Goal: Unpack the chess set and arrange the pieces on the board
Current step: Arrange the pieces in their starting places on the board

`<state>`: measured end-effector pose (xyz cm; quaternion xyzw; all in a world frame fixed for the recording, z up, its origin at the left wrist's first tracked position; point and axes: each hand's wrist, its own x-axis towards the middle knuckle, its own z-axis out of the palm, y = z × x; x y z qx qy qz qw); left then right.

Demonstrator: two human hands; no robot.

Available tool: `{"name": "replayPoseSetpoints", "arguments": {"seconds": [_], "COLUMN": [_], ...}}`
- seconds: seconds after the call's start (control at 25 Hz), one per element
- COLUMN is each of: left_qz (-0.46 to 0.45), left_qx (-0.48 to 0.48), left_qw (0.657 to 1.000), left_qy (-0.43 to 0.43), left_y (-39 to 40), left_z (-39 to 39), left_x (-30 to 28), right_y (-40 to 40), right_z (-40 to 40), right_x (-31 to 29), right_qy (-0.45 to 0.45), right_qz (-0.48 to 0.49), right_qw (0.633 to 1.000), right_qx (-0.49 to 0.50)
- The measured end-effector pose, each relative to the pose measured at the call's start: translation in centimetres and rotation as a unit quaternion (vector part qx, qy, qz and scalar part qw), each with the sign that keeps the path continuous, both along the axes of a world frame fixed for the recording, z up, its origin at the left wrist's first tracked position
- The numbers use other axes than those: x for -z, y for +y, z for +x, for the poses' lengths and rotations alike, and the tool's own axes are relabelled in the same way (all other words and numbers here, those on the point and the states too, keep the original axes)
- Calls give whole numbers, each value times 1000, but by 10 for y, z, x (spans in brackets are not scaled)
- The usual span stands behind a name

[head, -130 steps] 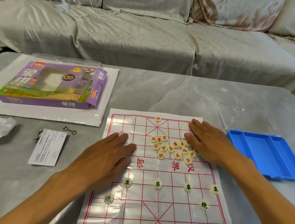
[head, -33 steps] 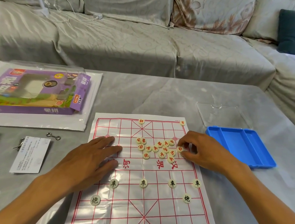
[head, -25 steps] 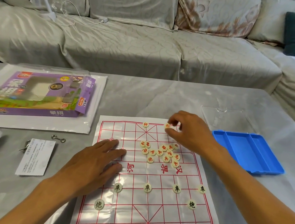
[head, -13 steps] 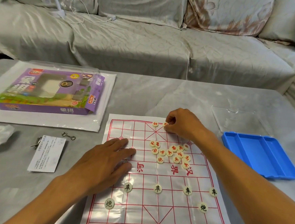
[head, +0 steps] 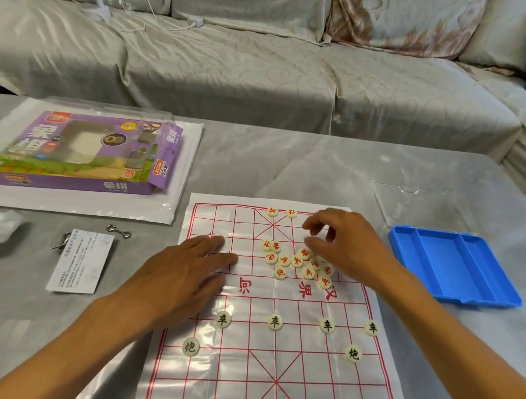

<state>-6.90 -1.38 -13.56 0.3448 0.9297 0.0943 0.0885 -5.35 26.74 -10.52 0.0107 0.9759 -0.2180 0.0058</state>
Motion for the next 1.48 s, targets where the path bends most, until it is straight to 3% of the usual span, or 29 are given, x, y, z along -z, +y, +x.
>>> {"name": "replayPoseSetpoints", "arguments": {"seconds": [0.24,0.4,0.52,0.88,1.12,1.24,1.48], "left_qz": [19,18,18,7,4,8,6], "left_qx": [10,16,14,6,1,2,-3], "left_qw": [1000,1000,1000,1000,1000,1000,1000], "left_qy": [17,18,11,-3,-8,-4,-7], "left_y": [-1,-2,-2,-2,-2,-1,-1], "left_z": [-2,-4,-4,-2,-1,-2,-1], "left_x": [3,5,5,1,1,1,0], "right_y": [-6,12,29,33,37,30,-35], "right_z": [26,26,39,40,39,37,23], "right_x": [2,-9,-6,-1,1,2,11], "right_qy": [-79,-60,-102,-143,-146,-90,-26], "right_qz": [29,51,56,-25,47,36,22], "right_qw": [993,995,991,989,988,995,998], "right_qx": [-86,-56,-58,-37,11,20,-50]}}
